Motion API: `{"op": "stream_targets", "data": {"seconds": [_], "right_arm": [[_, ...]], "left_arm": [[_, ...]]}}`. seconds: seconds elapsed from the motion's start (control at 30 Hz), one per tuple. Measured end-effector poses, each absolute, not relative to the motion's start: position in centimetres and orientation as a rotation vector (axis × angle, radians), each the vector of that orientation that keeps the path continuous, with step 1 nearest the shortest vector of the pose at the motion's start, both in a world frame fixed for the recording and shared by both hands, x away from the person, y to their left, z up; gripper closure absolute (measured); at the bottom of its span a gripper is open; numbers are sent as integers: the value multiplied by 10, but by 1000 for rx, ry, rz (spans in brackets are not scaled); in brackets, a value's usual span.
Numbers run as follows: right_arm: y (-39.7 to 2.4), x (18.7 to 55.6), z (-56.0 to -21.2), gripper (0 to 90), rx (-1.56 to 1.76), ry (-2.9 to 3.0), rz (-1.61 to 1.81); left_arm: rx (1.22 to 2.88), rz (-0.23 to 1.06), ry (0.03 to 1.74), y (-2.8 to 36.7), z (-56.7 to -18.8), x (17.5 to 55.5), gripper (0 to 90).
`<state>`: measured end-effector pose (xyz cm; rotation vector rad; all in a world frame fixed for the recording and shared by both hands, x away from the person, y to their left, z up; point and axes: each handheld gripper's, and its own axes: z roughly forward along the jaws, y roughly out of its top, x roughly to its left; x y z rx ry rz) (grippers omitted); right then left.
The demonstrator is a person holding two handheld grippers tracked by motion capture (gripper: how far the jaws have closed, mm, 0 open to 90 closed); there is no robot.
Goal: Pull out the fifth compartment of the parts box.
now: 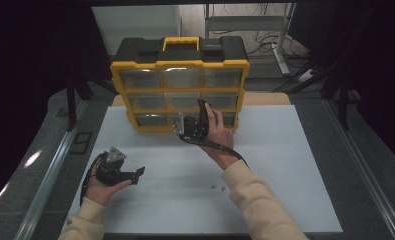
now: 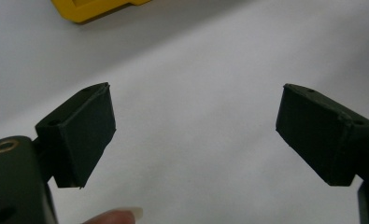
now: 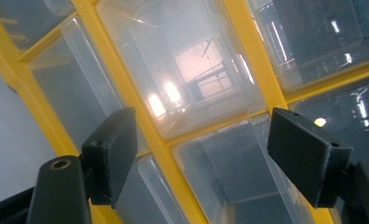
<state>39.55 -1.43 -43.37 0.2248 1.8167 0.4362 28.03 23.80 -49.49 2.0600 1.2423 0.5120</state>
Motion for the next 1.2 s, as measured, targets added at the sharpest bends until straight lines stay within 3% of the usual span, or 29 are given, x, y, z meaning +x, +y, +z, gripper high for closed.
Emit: {"op": "stream_targets", "data": {"seconds": [1.2], "right_arm": [[-3, 416, -422, 295, 208, 1783, 435]], "left_arm": [[2055, 513, 1246, 240, -495, 281, 126]]}}
